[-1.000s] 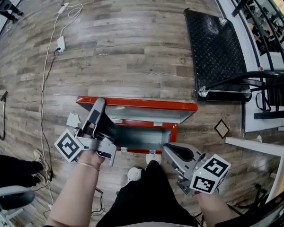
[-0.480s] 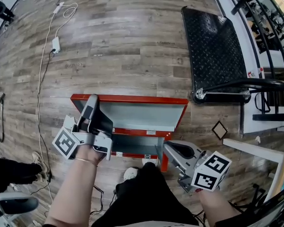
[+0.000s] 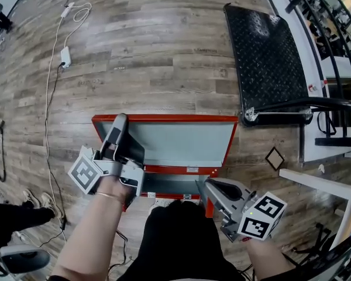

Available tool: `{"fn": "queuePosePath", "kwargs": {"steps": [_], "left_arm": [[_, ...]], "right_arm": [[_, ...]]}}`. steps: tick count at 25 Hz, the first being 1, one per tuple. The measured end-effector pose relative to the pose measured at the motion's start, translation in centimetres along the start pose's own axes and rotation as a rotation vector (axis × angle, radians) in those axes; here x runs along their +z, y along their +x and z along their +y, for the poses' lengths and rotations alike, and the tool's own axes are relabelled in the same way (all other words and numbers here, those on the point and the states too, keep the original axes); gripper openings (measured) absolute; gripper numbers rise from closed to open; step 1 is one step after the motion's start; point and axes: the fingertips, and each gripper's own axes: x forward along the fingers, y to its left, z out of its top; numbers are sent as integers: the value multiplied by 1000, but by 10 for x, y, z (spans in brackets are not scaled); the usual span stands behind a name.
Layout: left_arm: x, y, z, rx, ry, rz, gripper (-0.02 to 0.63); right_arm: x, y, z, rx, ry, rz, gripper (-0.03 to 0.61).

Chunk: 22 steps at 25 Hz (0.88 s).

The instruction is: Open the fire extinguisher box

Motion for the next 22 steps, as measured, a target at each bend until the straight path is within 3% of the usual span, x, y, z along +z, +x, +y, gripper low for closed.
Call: {"fn": "queuePosePath", "kwargs": {"steps": [5,11,22], "left_arm": [[2,9,12,23,-16,5,43],[2,22,23,7,-32,-6,48],[4,23,30,-33,-47,-19,51]], "right_arm": [[-15,9,4,-11,16,15,11],[-29,14,2,-36,-60,64,11],[-38,14,-2,-57,-1,40,11]]}}
